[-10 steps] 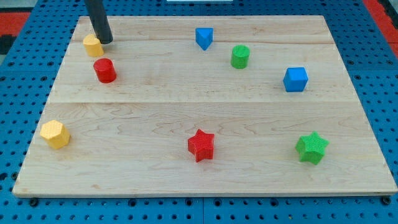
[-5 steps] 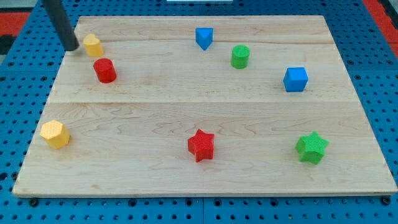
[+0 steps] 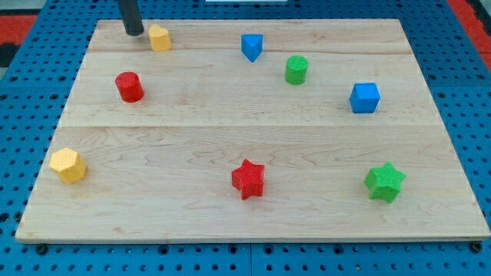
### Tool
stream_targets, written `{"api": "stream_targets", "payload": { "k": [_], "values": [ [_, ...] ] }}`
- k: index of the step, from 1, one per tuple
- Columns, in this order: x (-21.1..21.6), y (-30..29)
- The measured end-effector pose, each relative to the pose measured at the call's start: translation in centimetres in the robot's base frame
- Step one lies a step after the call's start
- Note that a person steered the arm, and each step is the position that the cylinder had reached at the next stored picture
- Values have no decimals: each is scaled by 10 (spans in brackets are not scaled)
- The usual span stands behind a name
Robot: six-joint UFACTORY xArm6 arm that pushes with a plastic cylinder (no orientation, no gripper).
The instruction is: Move the yellow heart in between the blue triangle and red circle
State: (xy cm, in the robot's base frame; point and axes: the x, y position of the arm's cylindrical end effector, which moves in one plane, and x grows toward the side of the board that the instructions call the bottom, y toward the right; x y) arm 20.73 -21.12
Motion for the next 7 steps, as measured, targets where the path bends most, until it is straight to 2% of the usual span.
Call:
{"api": "stream_targets", "payload": {
  "k": [2, 3, 5, 7],
  "values": [
    [-15, 11],
    [-4, 51],
    [7, 60],
    [1, 22]
  ]
}}
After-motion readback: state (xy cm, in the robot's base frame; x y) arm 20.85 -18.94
